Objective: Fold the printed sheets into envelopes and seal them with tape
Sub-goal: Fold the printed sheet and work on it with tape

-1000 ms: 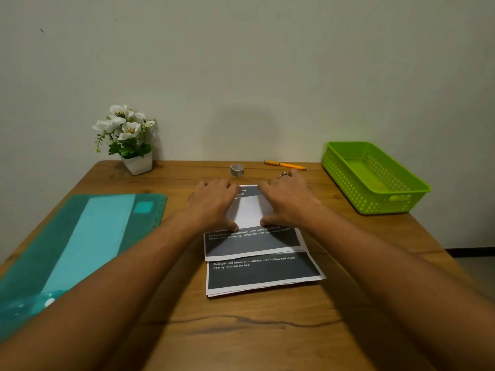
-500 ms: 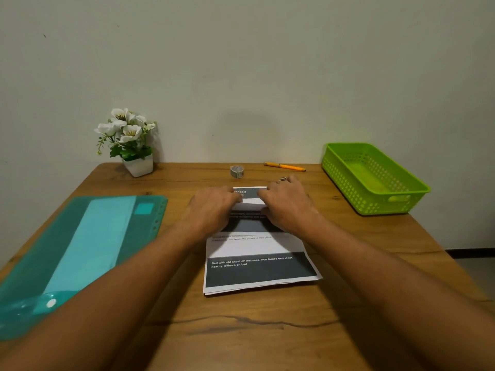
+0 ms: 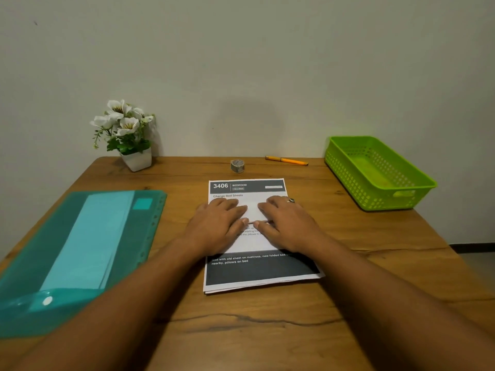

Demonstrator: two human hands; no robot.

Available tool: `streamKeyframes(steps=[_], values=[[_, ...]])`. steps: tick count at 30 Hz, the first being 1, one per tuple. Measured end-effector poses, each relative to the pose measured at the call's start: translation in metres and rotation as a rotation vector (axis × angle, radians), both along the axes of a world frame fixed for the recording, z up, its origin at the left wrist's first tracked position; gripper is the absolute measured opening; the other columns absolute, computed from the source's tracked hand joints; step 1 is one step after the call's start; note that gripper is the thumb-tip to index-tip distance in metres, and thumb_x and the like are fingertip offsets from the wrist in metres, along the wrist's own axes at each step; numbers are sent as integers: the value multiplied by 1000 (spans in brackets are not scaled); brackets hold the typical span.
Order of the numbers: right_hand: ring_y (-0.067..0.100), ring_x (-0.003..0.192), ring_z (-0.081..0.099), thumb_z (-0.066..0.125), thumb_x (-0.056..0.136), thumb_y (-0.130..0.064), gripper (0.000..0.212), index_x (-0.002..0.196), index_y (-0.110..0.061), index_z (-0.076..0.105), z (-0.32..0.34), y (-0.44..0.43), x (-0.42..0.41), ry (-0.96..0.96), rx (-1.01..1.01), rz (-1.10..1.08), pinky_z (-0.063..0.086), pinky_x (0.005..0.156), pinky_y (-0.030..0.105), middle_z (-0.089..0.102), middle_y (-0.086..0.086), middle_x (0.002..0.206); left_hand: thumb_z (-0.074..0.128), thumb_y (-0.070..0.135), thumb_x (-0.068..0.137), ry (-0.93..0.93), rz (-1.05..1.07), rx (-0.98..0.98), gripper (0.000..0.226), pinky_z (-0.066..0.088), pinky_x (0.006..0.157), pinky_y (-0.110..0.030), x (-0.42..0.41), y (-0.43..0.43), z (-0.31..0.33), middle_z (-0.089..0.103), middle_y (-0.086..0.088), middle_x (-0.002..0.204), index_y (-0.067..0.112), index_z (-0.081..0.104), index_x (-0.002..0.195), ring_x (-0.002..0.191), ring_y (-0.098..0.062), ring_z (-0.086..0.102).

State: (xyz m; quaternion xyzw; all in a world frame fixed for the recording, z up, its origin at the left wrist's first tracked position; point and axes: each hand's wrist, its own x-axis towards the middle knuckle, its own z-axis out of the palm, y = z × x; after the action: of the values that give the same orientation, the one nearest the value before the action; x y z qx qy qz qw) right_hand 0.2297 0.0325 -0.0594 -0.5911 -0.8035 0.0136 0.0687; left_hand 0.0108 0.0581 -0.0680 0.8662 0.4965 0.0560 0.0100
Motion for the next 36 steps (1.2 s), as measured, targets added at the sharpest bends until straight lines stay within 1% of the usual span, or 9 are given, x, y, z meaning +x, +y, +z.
streamKeyframes(steps=[3, 7, 10, 15, 20, 25, 29, 32, 36], values=[[26, 142, 42, 36, 103, -65, 65, 152, -23, 45, -1, -4, 4, -4, -17, -2, 35, 113, 46, 44, 7, 158, 23, 55, 107, -5, 46, -50, 53, 17, 122, -53, -8, 1, -3, 23, 8, 168, 42, 27, 158, 154, -20, 18], [24, 131, 50, 36, 103, -61, 57, 142, -21, 52, -6, -1, 1, -2, 25, -72, 39, 108, 45, 54, 5, 146, 17, 56, 106, 36, 103, -129, 61, 3, 125, -59, -18, 4, -3, 2, 7, 171, 35, 8, 163, 158, -21, -1], [28, 132, 48, 35, 104, -54, 56, 141, -15, 50, -8, 4, -14, -28, 0, -100, 34, 114, 48, 53, 10, 145, 13, 56, 106, 57, 116, -138, 64, -2, 125, -57, -18, 4, -8, -4, 6, 171, 30, 2, 163, 157, -20, -7], [31, 155, 23, 36, 109, -34, 57, 158, -7, 34, -14, 10, -50, 91, -34, 46, 17, 127, 46, 30, 16, 167, 11, 55, 106, 67, 123, -126, 63, -2, 125, -57, -17, 3, -8, -6, 6, 171, 30, 0, 163, 157, -20, -8], [24, 160, 10, 30, 110, -44, 63, 164, -13, 22, -21, 13, -43, 116, -73, 71, 9, 129, 44, 18, 7, 172, 11, 55, 106, 79, 131, -134, 65, -3, 125, -55, -16, 3, -8, -6, 4, 171, 27, 0, 164, 157, -20, -8], [22, 160, 4, 24, 108, -57, 72, 166, -15, 13, -21, 13, -2, 65, -107, -82, 3, 128, 45, 9, 4, 174, 11, 56, 106, 90, 155, -166, 69, -2, 126, -55, -16, 2, -6, -7, 1, 171, 20, -2, 164, 157, -20, -8], [22, 160, 1, 20, 107, -60, 75, 166, -16, 10, -24, 12, 9, 46, -114, -147, 2, 128, 47, 7, 3, 174, 15, 52, 105, 152, 268, -145, 71, -2, 123, -62, 8, -4, 1, 2, -8, 171, 11, 5, 163, 157, -31, -3], [22, 160, 2, 20, 106, -59, 74, 166, -15, 11, -26, 12, 7, 46, -101, -148, 4, 129, 48, 8, 3, 174, 17, 48, 106, 166, 202, -123, 69, 0, 123, -64, 42, -5, 2, 6, -10, 171, 9, 8, 162, 157, -33, -1], [23, 160, 4, 20, 106, -60, 74, 166, -16, 12, -27, 12, 9, 54, -97, -164, 5, 129, 47, 10, 4, 174, 17, 49, 107, 137, 114, -155, 67, 2, 123, -62, 49, 2, 4, 1, -7, 172, 14, 6, 163, 157, -30, -4]])
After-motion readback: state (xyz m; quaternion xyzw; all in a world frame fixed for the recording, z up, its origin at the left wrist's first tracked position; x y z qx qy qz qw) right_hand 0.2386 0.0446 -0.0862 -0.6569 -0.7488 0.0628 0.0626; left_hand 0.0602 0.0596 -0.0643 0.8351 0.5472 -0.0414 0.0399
